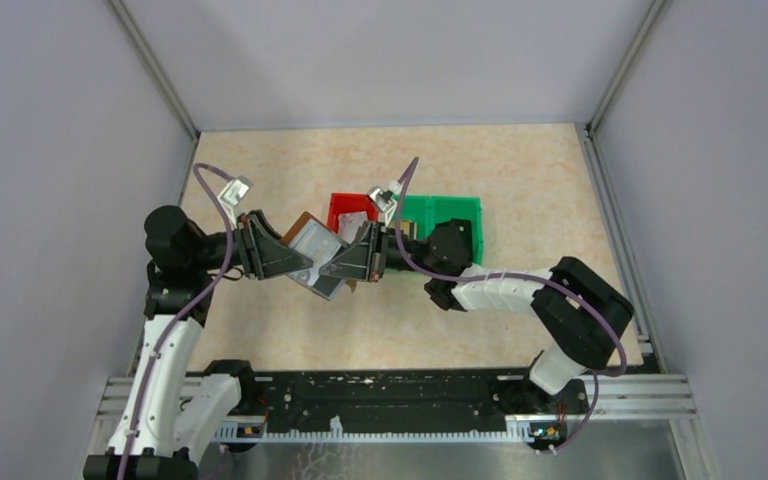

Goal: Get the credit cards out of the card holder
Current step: Remove the credit card from the card holder.

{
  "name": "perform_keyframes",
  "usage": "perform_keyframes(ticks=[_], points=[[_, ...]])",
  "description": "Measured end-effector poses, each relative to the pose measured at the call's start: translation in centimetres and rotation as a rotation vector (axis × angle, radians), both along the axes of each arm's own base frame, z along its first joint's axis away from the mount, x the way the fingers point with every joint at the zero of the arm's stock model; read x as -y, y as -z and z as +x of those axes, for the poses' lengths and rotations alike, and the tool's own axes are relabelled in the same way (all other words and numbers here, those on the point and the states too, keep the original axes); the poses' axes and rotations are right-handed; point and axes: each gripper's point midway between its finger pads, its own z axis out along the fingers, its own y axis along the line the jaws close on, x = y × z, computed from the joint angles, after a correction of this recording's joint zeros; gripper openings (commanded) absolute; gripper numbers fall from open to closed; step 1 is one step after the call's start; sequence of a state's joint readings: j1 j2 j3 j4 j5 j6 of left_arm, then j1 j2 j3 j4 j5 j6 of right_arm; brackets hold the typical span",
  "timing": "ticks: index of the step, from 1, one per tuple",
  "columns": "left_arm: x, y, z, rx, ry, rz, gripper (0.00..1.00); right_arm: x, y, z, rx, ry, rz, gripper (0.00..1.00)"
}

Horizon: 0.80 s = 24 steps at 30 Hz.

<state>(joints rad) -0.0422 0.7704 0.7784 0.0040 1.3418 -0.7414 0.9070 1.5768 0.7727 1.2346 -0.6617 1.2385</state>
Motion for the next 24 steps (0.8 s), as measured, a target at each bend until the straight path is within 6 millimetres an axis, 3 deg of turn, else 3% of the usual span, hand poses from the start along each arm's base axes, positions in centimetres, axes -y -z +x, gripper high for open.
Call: perform_keyframes(ticks=[7, 17, 19, 20, 24], points=[[0.1, -0.2, 0.3, -0.058, -0.012, -0.027, 0.22, 0.8, -0.6, -0.3, 0.026, 0.027, 0.032, 0.00], [0.2, -0.8, 0.6, -0.094, -0.025, -0.058, 0.23, 1.4, -0.5, -0.5, 0.033, 0.041, 0.050, 0.00], [0.2, -0.8, 0.6, -0.091, -0.026, -0.059, 0.24, 1.4, -0.2, -0.6, 0.029, 0.038, 0.044, 0.23], [0.2, -0.8, 0.6, -0.089, -0.026, -0.058, 0.24, 1.4, -0.2, -0.6, 0.027, 0.036, 0.043, 0.29], [0.1, -0.6, 0.6, -0.050, -0.038, -0.046, 0.25, 1.6, -0.6, -0.8, 0.030, 0.025, 0.056, 0.36]])
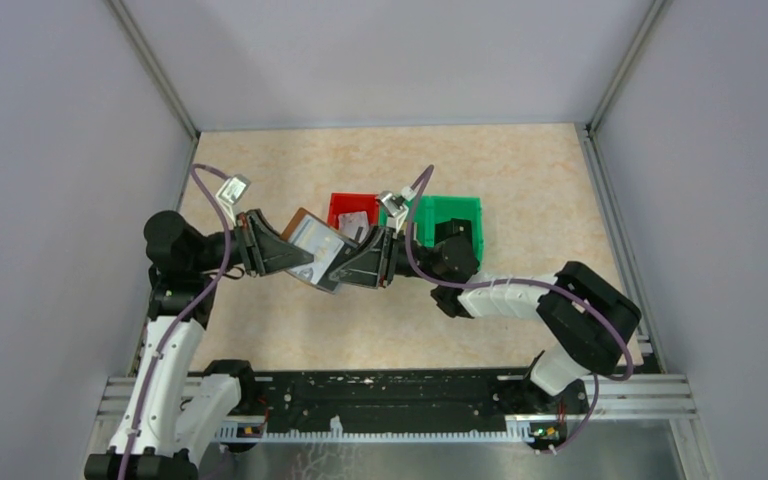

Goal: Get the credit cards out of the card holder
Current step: Remove the credit card from the card holder.

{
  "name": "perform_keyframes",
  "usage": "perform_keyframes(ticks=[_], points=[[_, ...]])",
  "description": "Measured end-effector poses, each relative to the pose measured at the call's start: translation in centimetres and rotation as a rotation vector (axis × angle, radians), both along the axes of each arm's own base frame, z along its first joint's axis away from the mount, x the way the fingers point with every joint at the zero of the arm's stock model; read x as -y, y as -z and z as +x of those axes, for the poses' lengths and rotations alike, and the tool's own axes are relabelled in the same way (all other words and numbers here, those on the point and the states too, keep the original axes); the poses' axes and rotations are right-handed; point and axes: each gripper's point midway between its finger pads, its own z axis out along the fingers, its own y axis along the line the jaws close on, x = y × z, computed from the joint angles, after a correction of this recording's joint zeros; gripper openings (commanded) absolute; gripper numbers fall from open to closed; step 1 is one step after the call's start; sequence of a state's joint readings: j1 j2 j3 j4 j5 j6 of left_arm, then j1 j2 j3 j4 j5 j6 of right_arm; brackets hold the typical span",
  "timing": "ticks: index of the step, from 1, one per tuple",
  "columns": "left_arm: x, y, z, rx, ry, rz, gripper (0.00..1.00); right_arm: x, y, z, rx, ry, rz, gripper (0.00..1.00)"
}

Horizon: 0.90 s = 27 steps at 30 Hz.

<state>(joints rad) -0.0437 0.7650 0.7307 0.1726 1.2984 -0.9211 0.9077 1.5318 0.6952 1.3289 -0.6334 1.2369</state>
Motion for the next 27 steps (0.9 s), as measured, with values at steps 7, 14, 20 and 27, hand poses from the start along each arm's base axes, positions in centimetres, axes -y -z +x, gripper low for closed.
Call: perform_keyframes(ticks=[7, 14, 20, 27], points=[[-0.1, 0.6, 0.0, 0.047, -0.005, 0.033, 0.26, -0.2, -1.2, 0.0, 0.010, -0.017, 0.026, 0.36], [-0.1, 0.5, -0.2, 0.085, -0.003, 0.042, 0.27, -0.9, -0.8, 0.3, -0.005, -0.029, 0.014, 0.17], [-0.2, 0.5, -0.6, 0.112, 0.006, 0.048, 0.31, -1.2, 0.0, 0.6, -0.041, -0.041, 0.005, 0.00], [-0.1, 0.3, -0.9, 0.110, 0.011, 0.043, 0.57, -1.1, -0.1, 0.5, -0.042, -0.044, 0.012, 0.00]])
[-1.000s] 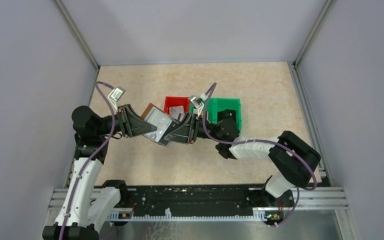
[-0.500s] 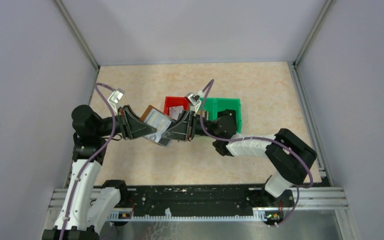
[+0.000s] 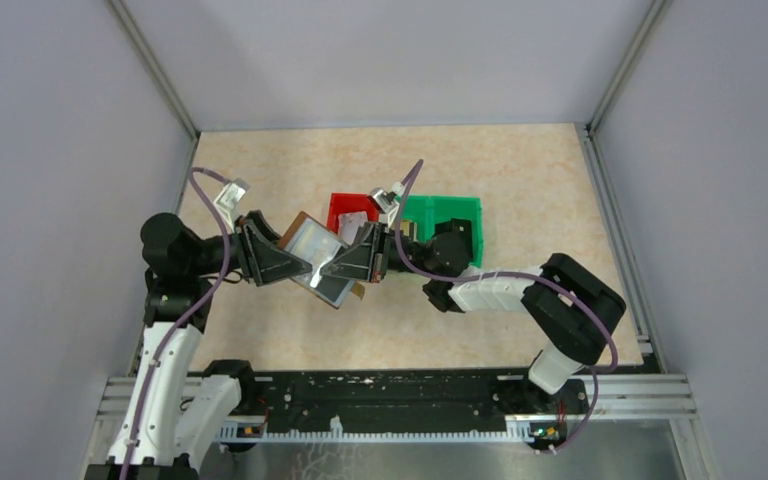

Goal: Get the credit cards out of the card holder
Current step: Remove the credit card from the card holder.

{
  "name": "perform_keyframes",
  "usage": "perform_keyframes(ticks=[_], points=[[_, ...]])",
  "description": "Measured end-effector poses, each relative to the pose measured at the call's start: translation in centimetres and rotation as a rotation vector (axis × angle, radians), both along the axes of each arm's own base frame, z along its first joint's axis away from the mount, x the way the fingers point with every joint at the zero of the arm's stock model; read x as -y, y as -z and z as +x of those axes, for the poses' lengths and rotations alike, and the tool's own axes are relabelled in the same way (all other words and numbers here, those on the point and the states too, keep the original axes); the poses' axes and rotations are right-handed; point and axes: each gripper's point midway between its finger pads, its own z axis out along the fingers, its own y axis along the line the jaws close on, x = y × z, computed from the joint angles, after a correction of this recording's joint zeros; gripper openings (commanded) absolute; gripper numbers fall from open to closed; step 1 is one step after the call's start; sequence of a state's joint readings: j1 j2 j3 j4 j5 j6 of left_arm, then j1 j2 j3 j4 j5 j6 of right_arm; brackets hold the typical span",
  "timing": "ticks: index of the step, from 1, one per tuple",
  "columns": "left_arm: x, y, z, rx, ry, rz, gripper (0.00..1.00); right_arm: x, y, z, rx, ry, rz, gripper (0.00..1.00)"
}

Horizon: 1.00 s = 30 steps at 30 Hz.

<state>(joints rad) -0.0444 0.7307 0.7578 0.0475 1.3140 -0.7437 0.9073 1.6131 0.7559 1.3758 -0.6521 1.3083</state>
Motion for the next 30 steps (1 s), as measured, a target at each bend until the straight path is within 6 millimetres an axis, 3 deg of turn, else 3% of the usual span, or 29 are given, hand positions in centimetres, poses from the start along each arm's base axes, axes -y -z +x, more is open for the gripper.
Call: perform_keyframes(ticks=[2, 9, 21, 27, 30], points=[[0.0, -0.3, -0.1, -0.007, 0.006, -0.008, 0.56, 0.0, 0.1, 0.0, -0.001, 0.002, -0.001, 0.00], [0.1, 0.1, -0.1, -0.090, 0.006, -0.046, 0.39, 0.2, 0.7, -0.1, -0.003, 0.005, -0.009, 0.00], [0.2, -0.7, 0.3, -0.158, -0.005, -0.093, 0.34, 0.8, 0.4, -0.5, 0.026, 0.016, 0.016, 0.00], [0.2, -0.8, 0.4, -0.165, -0.007, -0.098, 0.26, 1.0, 0.2, -0.5, 0.034, 0.018, 0.028, 0.00], [0.2, -0.8, 0.5, -0.162, -0.011, -0.099, 0.17, 1.1, 0.1, -0.6, 0.039, 0.017, 0.036, 0.24]])
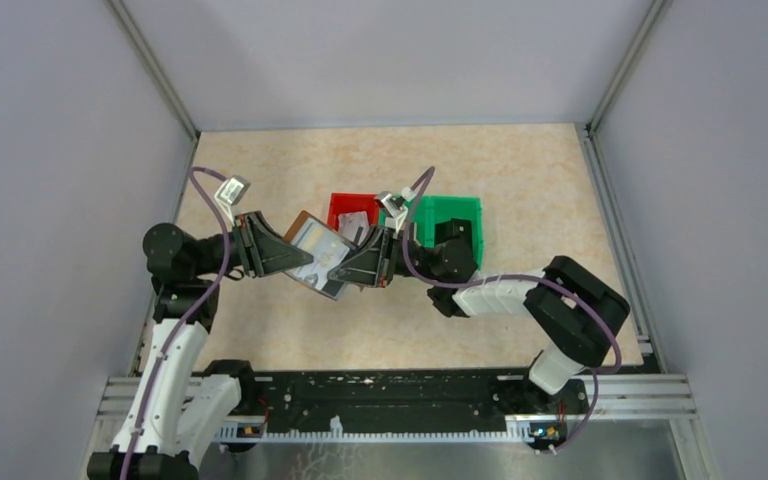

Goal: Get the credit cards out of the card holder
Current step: Remove the credit card from the card holder.

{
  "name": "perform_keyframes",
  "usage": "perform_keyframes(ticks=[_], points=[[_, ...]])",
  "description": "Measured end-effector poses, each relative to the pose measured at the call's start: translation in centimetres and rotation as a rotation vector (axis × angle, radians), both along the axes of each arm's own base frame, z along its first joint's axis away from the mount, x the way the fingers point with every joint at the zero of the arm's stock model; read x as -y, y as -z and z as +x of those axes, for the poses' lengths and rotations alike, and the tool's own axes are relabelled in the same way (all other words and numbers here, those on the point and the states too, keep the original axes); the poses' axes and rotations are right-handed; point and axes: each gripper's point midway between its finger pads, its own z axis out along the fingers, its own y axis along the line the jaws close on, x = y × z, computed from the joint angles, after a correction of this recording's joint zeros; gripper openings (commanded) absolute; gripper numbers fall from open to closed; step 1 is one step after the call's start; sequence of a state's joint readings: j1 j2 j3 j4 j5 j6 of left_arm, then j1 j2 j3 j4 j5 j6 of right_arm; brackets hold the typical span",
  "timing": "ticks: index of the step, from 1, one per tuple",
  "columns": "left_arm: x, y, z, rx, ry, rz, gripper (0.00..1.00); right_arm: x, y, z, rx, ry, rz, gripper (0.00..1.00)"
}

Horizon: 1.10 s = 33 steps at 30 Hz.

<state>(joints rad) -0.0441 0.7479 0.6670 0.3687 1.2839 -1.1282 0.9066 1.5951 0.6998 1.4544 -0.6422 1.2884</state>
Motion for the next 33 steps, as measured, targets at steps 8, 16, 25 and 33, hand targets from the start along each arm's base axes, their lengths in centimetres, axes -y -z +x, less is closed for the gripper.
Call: perform_keyframes(ticks=[8, 16, 25, 33], points=[[0.0, 0.0, 0.2, 0.023, -0.007, 0.004, 0.06, 0.3, -0.6, -0.3, -0.011, -0.017, 0.018, 0.31], [-0.1, 0.2, 0.4, 0.066, -0.018, 0.029, 0.06, -0.2, -1.0, 0.0, -0.032, -0.036, 0.031, 0.17], [-0.1, 0.2, 0.5, 0.099, -0.031, 0.055, 0.07, 0.0, -0.3, 0.8, -0.060, -0.026, 0.019, 0.00], [-0.2, 0.6, 0.7, 0.107, -0.036, 0.067, 0.06, 2.6, 2.9, 0.7, -0.123, 0.013, -0.043, 0.00]])
